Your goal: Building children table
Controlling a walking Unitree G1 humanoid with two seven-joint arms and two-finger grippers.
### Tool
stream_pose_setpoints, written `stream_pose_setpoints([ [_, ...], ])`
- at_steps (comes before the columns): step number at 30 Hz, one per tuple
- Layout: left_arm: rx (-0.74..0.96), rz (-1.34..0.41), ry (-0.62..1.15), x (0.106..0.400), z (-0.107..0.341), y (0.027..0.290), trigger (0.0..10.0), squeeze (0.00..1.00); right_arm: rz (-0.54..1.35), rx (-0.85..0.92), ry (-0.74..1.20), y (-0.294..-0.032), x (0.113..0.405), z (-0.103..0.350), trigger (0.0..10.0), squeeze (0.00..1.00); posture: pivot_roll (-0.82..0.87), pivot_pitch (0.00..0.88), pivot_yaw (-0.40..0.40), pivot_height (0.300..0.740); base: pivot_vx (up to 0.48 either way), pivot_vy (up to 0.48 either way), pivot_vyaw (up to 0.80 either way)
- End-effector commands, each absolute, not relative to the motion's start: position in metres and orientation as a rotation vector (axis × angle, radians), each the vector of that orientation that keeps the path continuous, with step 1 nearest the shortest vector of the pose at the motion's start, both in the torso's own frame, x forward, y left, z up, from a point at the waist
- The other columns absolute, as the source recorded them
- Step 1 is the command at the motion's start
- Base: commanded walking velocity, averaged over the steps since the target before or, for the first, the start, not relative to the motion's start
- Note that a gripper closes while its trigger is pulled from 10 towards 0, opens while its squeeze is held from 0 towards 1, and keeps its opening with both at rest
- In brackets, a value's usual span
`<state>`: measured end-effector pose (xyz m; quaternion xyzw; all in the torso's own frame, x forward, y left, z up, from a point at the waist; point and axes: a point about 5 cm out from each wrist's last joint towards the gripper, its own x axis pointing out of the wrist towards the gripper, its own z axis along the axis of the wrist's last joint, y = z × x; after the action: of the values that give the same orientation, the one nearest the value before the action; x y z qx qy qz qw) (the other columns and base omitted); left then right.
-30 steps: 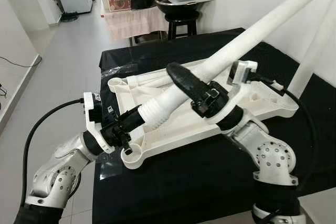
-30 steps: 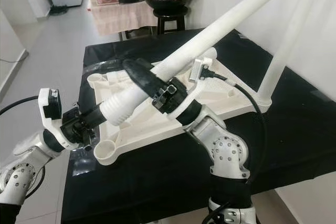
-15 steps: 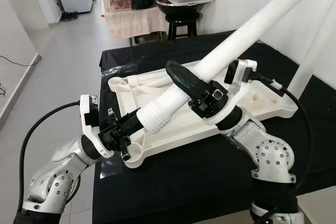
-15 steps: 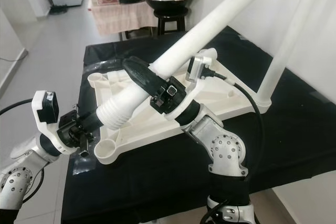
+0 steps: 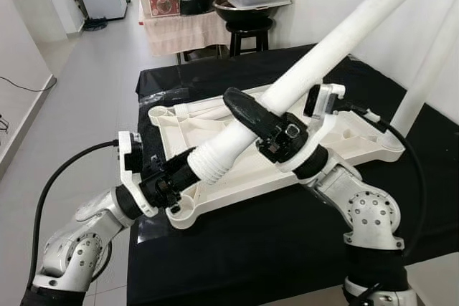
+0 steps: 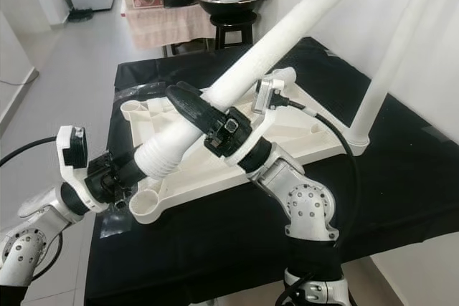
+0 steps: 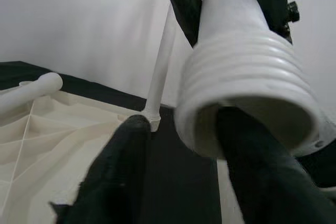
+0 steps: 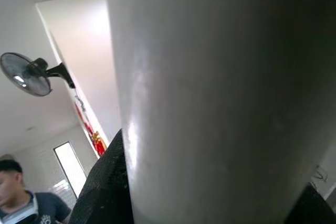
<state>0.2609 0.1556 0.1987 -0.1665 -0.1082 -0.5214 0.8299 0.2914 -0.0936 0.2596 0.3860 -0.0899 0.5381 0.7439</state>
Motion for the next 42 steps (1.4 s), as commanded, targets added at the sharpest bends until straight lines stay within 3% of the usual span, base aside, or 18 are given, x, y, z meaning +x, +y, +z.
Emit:
stream_pose_setpoints([
  [1,-0.321,-1.022,-0.190,0.260,0.191,0.182,10.0,1.00,1.055,0.861,-0.239,-0.104,0.305,0.263,0.0,0.00,-0.06,0.000,0.019,0.740,0.000,0.000,0.00],
  [8,-0.284,-0.861,-0.166,0.254,0.182,0.209,10.0,1.00,0.890,0.873,-0.265,-0.121,0.322,0.260,0.0,0.00,-0.04,0.000,0.020,0.740,0.000,0.000,0.00],
  [13,-0.270,-0.809,-0.162,0.253,0.178,0.212,10.0,1.00,0.862,0.862,-0.259,-0.123,0.324,0.257,0.0,0.00,-0.04,0.000,0.020,0.740,0.000,0.000,0.00],
  [16,-0.248,-0.635,-0.167,0.256,0.172,0.217,10.0,1.00,0.804,0.797,-0.234,-0.125,0.326,0.248,0.0,0.00,-0.04,0.000,0.021,0.740,0.000,0.000,0.00],
  [18,-0.248,-0.635,-0.167,0.256,0.172,0.217,10.0,1.00,0.804,0.797,-0.234,-0.125,0.326,0.248,0.0,0.00,-0.04,0.000,0.021,0.740,0.000,0.000,0.00],
  [21,-0.222,-0.480,-0.156,0.250,0.164,0.206,10.0,1.00,0.753,0.662,-0.176,-0.120,0.325,0.230,0.0,0.00,-0.03,0.000,0.017,0.740,0.000,0.000,0.00],
  [22,-0.210,-0.442,-0.156,0.250,0.163,0.203,10.0,1.00,0.752,0.628,-0.162,-0.118,0.325,0.226,0.7,0.00,-0.03,0.000,0.017,0.740,0.000,0.000,0.00],
  [23,-0.196,-0.409,-0.154,0.249,0.162,0.202,10.0,1.00,0.759,0.596,-0.148,-0.115,0.323,0.223,4.9,0.00,-0.02,0.000,0.019,0.740,0.000,0.000,0.00],
  [24,-0.181,-0.375,-0.149,0.249,0.161,0.201,10.0,1.00,0.769,0.569,-0.142,-0.112,0.323,0.221,10.0,0.00,-0.02,0.000,0.019,0.740,0.000,0.000,0.00],
  [27,-0.157,-0.333,-0.122,0.248,0.158,0.199,10.0,1.00,0.793,0.495,-0.129,-0.107,0.320,0.217,10.0,0.00,-0.02,0.000,0.023,0.740,0.000,0.000,0.00],
  [28,-0.114,-0.351,-0.099,0.246,0.156,0.192,10.0,0.38,0.809,0.445,-0.119,-0.105,0.318,0.214,10.0,0.00,-0.01,0.000,0.024,0.740,0.000,0.000,0.00],
  [31,-0.083,-0.365,-0.085,0.243,0.154,0.188,10.0,0.38,0.819,0.411,-0.113,-0.103,0.316,0.211,10.0,0.00,-0.01,0.000,0.024,0.740,0.000,0.000,0.00],
  [32,-0.034,-0.418,-0.075,0.237,0.154,0.178,10.0,0.00,0.870,0.346,-0.103,-0.101,0.312,0.207,10.0,0.00,0.00,0.000,0.023,0.740,0.000,0.000,0.79],
  [42,0.166,-0.581,-0.048,0.211,0.154,0.139,10.0,0.00,1.039,0.158,-0.087,-0.095,0.305,0.195,10.0,0.00,0.02,0.015,0.024,0.740,0.000,0.000,0.80],
])
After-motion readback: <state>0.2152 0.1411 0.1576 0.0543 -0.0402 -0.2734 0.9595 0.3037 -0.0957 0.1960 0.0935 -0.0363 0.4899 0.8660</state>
